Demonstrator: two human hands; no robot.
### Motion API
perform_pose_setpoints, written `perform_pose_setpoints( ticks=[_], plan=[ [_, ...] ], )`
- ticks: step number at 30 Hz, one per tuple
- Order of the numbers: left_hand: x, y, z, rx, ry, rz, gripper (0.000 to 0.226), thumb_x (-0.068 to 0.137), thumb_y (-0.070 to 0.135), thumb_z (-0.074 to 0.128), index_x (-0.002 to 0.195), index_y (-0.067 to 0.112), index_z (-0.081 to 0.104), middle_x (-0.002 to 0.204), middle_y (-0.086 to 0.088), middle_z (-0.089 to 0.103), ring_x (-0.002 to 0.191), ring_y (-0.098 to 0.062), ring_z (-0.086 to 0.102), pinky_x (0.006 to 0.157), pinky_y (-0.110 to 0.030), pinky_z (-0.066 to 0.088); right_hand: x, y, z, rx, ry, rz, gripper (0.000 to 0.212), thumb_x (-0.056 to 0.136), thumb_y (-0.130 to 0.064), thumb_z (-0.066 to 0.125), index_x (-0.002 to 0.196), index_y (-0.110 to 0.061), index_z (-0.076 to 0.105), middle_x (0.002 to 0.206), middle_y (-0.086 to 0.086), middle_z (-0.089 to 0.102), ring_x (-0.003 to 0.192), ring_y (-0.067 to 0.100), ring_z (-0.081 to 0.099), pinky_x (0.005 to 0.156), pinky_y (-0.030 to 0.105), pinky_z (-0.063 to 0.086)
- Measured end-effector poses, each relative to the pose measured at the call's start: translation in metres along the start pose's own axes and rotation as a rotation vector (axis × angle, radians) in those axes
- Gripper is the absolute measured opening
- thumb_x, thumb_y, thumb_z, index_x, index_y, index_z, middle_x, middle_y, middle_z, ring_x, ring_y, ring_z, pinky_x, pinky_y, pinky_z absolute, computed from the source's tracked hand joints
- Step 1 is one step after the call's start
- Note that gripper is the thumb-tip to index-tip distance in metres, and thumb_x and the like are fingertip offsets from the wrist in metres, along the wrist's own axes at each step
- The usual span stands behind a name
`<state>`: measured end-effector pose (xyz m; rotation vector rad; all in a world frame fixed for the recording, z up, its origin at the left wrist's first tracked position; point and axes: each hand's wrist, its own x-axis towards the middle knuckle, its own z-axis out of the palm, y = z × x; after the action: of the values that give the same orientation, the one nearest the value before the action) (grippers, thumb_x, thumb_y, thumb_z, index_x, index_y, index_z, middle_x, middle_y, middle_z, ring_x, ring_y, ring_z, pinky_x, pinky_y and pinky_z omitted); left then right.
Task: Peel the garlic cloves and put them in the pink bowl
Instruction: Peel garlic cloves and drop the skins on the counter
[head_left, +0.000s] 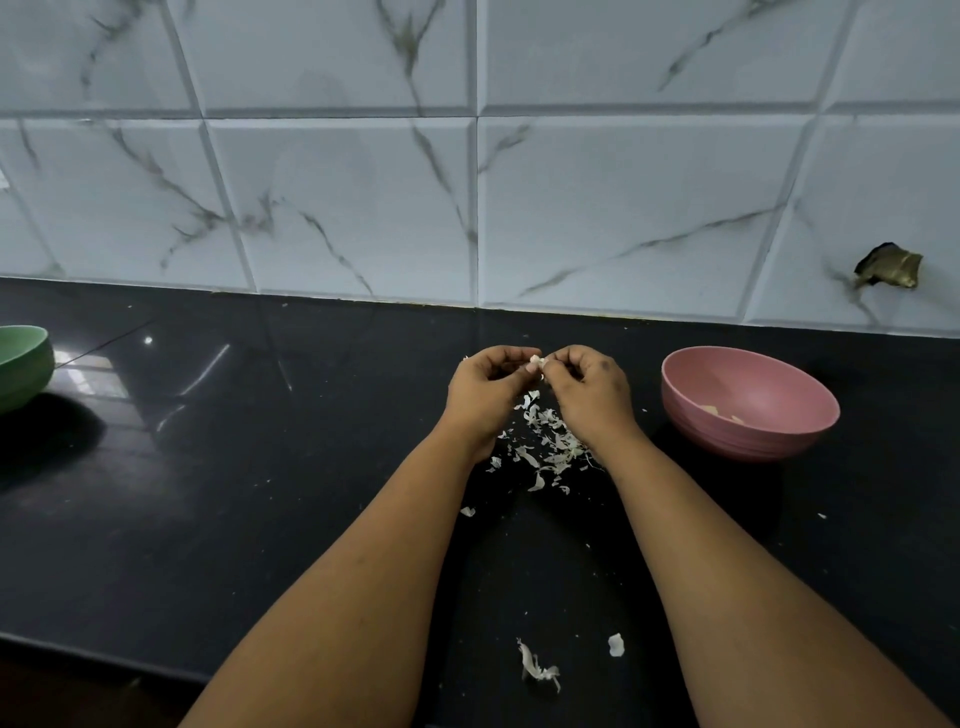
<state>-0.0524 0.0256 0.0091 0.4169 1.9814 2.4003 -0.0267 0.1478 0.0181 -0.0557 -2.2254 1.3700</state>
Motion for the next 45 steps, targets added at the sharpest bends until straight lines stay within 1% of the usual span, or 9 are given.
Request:
perform_pose_setpoints(
  ticks=[3,8,11,15,17,23,29,35,45],
  plan=[
    [-0.0005,0.0016,0.0008,-0.114,-0.02,-0.048,0.011,0.092,0.0,0.062,0.097,0.006,0.07,0.095,-0.015,0.071,0.09,-0.021,0.068,0.086,-0.03,0.056,0.0015,0.0012,0.0028,0.063,-0.005,0.055,0.018,0.092,-0.025,0.058,0.081,-0.012,0.067,0.077,0.004,0.066,0.073,0.019,0.06,0.068,0.032,0.049],
    [0.0015,0.0037,0.0001,-0.219,-0.007,-0.082,0.019,0.096,-0.003,0.055,0.097,0.008,0.07,0.092,-0.004,0.068,0.075,-0.009,0.062,0.074,-0.017,0.054,0.0038,-0.0012,-0.0007,0.214,0.033,0.142,0.031,0.093,-0.014,0.046,0.063,-0.014,0.055,0.061,0.001,0.055,0.061,0.014,0.05,0.062,0.032,0.041],
    [0.0022,0.0033,-0.0001,-0.235,-0.008,-0.08,0.02,0.096,-0.003,0.053,0.098,0.009,0.07,0.093,-0.003,0.067,0.076,-0.009,0.061,0.075,-0.016,0.054,0.0035,0.0024,-0.003,0.118,0.052,0.106,0.041,0.095,-0.025,0.05,0.058,-0.008,0.055,0.057,0.007,0.056,0.058,0.016,0.051,0.062,0.035,0.043],
    [0.0026,0.0028,-0.0004,-0.229,-0.008,-0.07,0.02,0.096,-0.003,0.053,0.099,0.008,0.069,0.089,-0.004,0.067,0.076,-0.009,0.06,0.074,-0.016,0.053,0.0003,0.0066,-0.0042,-0.041,0.072,-0.015,0.005,0.078,-0.019,0.074,0.076,-0.017,0.069,0.074,-0.007,0.067,0.059,0.003,0.06,0.062,0.025,0.051],
    [0.0027,0.0023,0.0001,-0.206,-0.009,-0.06,0.019,0.096,-0.003,0.054,0.099,0.008,0.07,0.088,-0.004,0.068,0.078,-0.01,0.061,0.075,-0.017,0.053,-0.0007,0.0054,-0.0048,0.024,0.078,-0.014,0.02,0.076,-0.012,0.074,0.094,-0.022,0.073,0.091,-0.009,0.07,0.069,0.0,0.064,0.067,0.019,0.053],
    [0.0015,-0.0008,0.0028,-0.123,-0.034,-0.039,0.014,0.093,0.0,0.061,0.1,0.007,0.071,0.099,-0.014,0.072,0.101,-0.023,0.067,0.099,-0.037,0.052,-0.0014,-0.0015,-0.0055,0.041,0.109,-0.07,0.008,0.08,-0.024,0.076,0.076,-0.017,0.076,0.068,-0.007,0.071,0.063,0.001,0.066,0.06,0.014,0.052],
    [0.0024,-0.0025,0.001,-0.03,-0.036,-0.006,0.016,0.094,0.003,0.061,0.105,0.008,0.072,0.105,-0.016,0.073,0.104,-0.024,0.068,0.096,-0.035,0.053,-0.0001,0.0029,-0.0048,-0.046,0.101,-0.072,0.009,0.082,-0.023,0.073,0.077,-0.017,0.076,0.065,-0.014,0.065,0.059,-0.003,0.059,0.055,0.006,0.042],
    [0.0042,-0.003,0.0012,0.047,-0.012,-0.003,0.017,0.095,0.003,0.06,0.108,0.005,0.071,0.104,-0.012,0.074,0.103,-0.022,0.07,0.094,-0.034,0.055,-0.0005,0.0016,-0.0033,-0.031,0.085,-0.063,0.01,0.084,-0.023,0.071,0.075,-0.021,0.075,0.065,-0.013,0.066,0.062,0.001,0.06,0.061,0.016,0.048],
    [0.0011,-0.0016,0.0023,0.367,0.02,0.158,0.019,0.091,0.007,0.067,0.11,0.009,0.072,0.102,-0.005,0.074,0.096,-0.014,0.07,0.091,-0.032,0.057,0.0006,0.002,-0.0066,-0.074,0.063,-0.08,0.009,0.082,-0.019,0.071,0.075,-0.016,0.075,0.058,-0.014,0.061,0.052,-0.009,0.054,0.05,0.004,0.038]
  ],
)
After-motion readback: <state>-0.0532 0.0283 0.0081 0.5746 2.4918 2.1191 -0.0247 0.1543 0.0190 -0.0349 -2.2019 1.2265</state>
